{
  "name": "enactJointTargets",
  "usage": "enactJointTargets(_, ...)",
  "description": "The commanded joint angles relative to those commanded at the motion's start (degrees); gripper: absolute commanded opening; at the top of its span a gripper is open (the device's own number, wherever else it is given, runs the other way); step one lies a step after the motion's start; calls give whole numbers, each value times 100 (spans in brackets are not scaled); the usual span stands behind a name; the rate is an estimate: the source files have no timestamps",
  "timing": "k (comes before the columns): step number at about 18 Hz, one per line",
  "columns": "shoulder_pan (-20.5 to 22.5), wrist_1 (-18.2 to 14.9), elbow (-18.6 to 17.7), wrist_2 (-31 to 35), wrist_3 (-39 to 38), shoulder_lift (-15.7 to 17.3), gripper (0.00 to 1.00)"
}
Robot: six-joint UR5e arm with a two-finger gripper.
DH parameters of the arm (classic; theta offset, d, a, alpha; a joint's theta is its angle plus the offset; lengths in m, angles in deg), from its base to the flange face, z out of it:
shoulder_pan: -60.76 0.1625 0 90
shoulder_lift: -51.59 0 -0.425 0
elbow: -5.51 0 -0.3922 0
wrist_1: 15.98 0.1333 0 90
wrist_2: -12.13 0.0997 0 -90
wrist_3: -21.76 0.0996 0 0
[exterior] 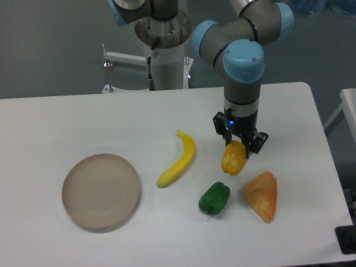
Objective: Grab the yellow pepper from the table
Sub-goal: 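Lift the grasped yellow pepper up off the table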
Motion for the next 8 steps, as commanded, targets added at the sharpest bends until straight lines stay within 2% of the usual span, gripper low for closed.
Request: enactJointTargets(8,-9,0,44,-9,0,-26,49)
